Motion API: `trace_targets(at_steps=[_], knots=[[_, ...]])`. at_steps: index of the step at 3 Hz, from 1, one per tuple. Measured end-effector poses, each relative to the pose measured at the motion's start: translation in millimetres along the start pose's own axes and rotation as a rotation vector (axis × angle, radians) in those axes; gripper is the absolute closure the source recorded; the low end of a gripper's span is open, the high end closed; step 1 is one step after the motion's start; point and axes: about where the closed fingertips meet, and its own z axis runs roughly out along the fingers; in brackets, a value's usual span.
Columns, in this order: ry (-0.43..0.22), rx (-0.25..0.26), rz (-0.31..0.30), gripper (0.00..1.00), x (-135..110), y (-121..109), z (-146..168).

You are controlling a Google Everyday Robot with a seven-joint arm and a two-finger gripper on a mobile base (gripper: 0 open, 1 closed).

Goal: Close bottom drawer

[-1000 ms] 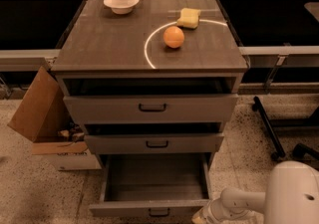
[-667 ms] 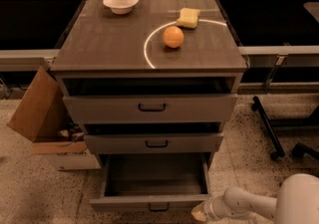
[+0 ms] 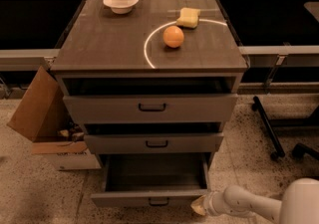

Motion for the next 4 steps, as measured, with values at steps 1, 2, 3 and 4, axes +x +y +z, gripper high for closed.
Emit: trace_targets(at_steps=[1,2,3,4], knots=[[-0.056,0.05,-0.06,1.0,-20.8,-17.6,-2.3],[-0.12,0.05,-0.137,1.0,-52.9,-37.0,8.8],[-0.143,0.047,-0.177,1.0,-71.9,-49.4,17.0],[-0.165,0.048,-0.213,1.0,-95.2,-62.8,21.6]])
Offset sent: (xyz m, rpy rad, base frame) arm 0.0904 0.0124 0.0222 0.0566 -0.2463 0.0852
